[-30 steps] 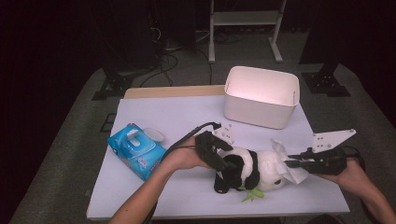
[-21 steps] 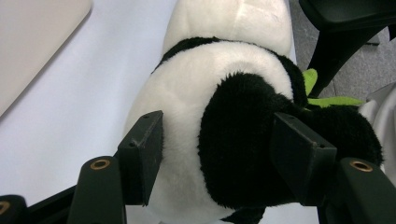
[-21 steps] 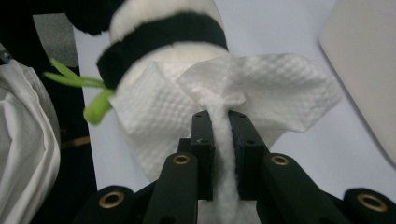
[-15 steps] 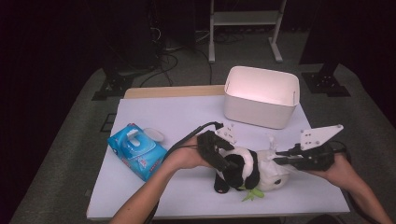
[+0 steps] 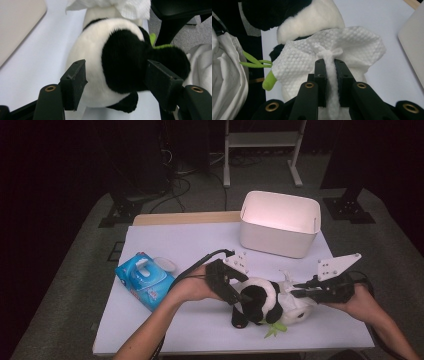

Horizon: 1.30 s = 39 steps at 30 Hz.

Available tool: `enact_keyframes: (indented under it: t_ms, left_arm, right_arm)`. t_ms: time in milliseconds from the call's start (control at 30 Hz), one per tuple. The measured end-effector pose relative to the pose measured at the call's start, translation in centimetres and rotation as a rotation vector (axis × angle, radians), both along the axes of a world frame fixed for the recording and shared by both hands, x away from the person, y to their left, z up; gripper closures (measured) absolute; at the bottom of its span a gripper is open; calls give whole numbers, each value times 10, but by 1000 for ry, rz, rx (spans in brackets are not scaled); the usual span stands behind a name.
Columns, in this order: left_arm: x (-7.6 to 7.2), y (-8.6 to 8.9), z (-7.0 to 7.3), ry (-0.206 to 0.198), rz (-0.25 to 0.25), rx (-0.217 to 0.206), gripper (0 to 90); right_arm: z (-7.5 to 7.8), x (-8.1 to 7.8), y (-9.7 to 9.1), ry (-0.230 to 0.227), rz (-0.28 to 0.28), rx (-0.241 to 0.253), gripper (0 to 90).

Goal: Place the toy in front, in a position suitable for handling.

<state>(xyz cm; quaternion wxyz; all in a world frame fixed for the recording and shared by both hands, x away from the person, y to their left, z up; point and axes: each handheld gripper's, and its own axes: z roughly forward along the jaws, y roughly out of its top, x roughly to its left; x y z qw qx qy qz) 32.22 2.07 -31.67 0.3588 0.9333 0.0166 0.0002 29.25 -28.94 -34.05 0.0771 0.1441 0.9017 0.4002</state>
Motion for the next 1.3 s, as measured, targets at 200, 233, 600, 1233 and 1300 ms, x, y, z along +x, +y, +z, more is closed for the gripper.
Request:
enact_keyframes:
  t_ms: [200, 233, 600, 1233, 1300]
  left_arm:
    - [0, -4, -14, -15, 16, 19, 317]
    - [1, -4, -16, -11, 19, 13, 320]
    - [-1, -3, -20, -16, 26, 1, 321]
    - [-3, -2, -22, -25, 25, -10, 320]
    - [-3, -2, -22, -25, 25, -9, 319]
  right_arm:
    - [0, -1, 0, 6, -1, 28, 809]
    - [2, -1, 4, -5, 4, 27, 809]
    - [9, 9, 56, 10, 131, -3, 809]
    - [25, 19, 97, -5, 200, -68, 808]
    - [25, 19, 89, -5, 181, -70, 807]
